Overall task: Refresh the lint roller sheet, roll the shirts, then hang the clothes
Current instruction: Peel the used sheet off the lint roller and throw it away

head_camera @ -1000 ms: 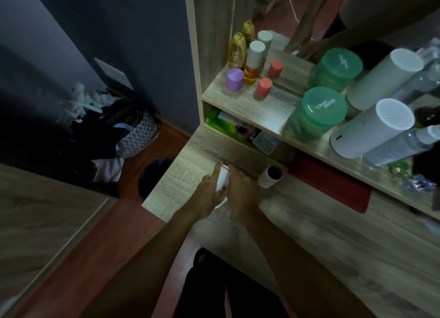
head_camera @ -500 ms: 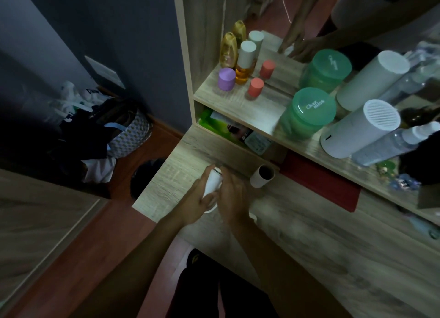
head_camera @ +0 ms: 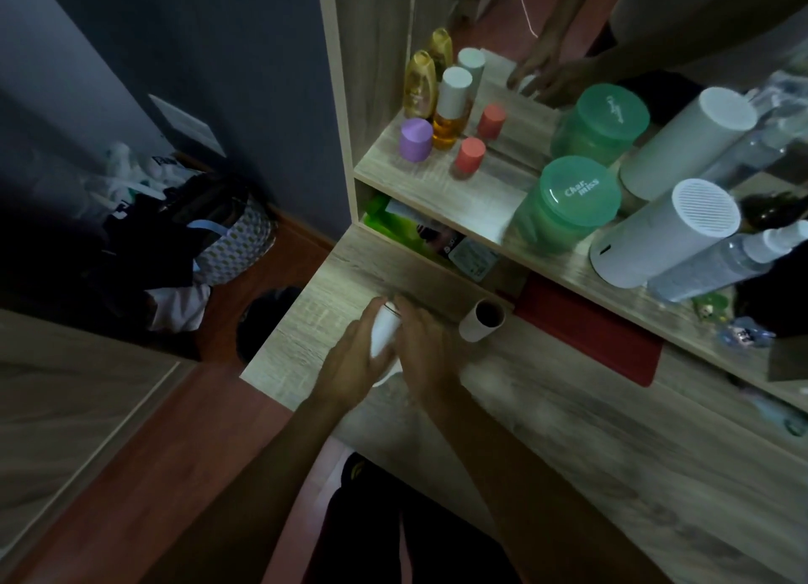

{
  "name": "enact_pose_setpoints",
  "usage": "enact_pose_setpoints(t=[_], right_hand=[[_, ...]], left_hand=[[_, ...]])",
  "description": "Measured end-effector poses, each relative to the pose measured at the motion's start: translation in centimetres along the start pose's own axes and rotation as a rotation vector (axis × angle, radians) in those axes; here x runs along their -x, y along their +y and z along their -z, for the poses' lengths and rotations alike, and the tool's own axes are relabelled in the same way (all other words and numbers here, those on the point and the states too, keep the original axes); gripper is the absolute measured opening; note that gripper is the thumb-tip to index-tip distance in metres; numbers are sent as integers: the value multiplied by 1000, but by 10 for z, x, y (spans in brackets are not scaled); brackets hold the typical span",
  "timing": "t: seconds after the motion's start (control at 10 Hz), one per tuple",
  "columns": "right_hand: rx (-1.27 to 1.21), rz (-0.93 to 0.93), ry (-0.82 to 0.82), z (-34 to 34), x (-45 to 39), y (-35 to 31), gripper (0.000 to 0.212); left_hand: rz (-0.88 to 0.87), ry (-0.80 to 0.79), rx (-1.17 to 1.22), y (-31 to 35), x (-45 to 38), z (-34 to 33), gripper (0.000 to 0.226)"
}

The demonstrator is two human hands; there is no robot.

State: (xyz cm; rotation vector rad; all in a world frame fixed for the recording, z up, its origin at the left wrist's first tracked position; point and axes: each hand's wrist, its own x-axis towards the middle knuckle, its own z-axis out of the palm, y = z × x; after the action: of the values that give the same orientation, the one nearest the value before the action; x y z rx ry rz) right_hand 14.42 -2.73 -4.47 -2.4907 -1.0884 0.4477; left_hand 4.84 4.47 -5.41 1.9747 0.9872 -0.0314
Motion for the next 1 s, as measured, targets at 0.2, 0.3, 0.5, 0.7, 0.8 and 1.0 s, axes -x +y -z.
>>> enact_pose_setpoints(t=[0.2, 0.3, 0.5, 0.7, 0.8, 1.0], right_hand=[[194, 17, 7, 11, -10, -12, 26], [85, -87, -138, 26, -11, -12, 26], [31, 49, -152, 36, -12, -13, 47], [-42, 103, -148, 39, -14, -9, 45], [-62, 131, -143, 44, -12, -12, 45], [2, 157, -164, 45, -8, -15, 38]], left_hand=[[-97, -27, -40, -3, 2, 1, 80], [-91, -34, 3, -4, -3, 7, 80], [-176, -51, 59, -3, -2, 14, 81], [-142, -101, 234, 7, 5, 26, 63], [-127, -162, 321, 0, 4, 33, 65], [-92, -49, 175, 6, 3, 41, 55]])
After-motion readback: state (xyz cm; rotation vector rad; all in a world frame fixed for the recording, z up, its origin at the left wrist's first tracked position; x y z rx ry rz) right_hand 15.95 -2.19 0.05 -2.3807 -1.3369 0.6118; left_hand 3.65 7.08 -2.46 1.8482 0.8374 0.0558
